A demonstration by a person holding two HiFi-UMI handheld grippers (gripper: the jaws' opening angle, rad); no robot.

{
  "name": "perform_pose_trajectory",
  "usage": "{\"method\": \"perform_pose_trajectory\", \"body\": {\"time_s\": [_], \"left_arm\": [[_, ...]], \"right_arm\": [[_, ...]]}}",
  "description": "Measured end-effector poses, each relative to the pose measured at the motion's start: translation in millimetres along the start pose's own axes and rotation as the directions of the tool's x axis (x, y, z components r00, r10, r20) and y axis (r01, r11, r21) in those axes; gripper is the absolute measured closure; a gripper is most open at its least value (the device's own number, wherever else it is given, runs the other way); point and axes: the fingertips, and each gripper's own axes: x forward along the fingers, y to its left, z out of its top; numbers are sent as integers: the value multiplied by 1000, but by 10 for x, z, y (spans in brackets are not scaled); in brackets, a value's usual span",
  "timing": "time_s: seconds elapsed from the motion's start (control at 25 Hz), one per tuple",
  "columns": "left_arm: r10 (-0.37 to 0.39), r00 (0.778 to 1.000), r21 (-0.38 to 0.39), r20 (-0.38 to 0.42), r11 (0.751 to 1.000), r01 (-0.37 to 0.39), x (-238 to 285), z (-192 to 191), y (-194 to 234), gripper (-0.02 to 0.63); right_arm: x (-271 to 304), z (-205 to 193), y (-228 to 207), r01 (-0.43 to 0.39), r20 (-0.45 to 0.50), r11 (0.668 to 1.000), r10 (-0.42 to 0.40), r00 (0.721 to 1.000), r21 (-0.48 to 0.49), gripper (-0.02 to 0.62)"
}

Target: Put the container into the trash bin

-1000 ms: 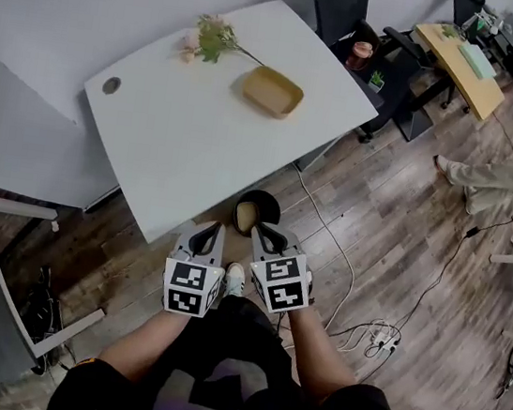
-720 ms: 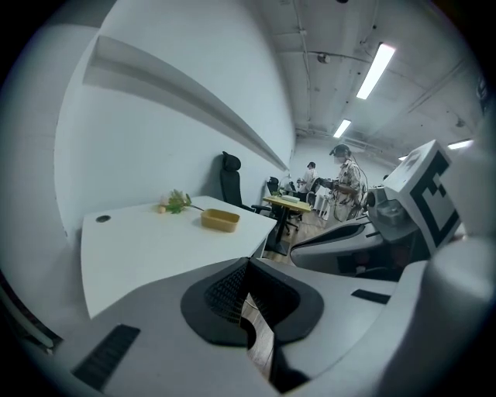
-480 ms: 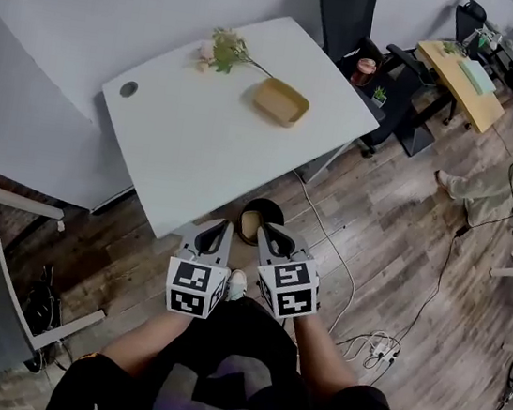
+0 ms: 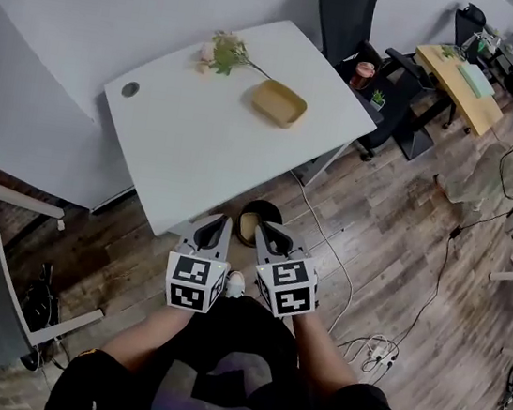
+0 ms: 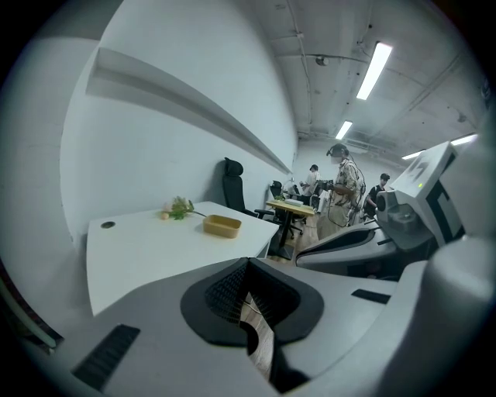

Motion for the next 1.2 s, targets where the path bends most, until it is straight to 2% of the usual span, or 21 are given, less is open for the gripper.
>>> {"method": "perform_pose_trajectory", "body": {"time_s": [0.36, 0.6, 1.04, 1.2], "left_arm": [[21, 1000, 21, 8, 1000, -22, 58, 118, -100, 598], [35, 999, 25, -34, 999, -34, 140, 55, -3, 598], [-14, 999, 22, -45, 1000, 15, 866, 338, 231, 598], [-17, 996, 5, -83, 1000, 17, 1214, 376, 455, 598]], "right_arm": [[-73, 27, -236, -6, 11, 1000, 6, 1000, -13, 558], [77, 58, -410, -3, 2, 1000, 3, 1000, 4, 558], [630, 281, -831, 25, -62, 999, -28, 998, -45, 538], [993, 426, -1061, 28, -102, 998, -34, 994, -55, 532]]}}
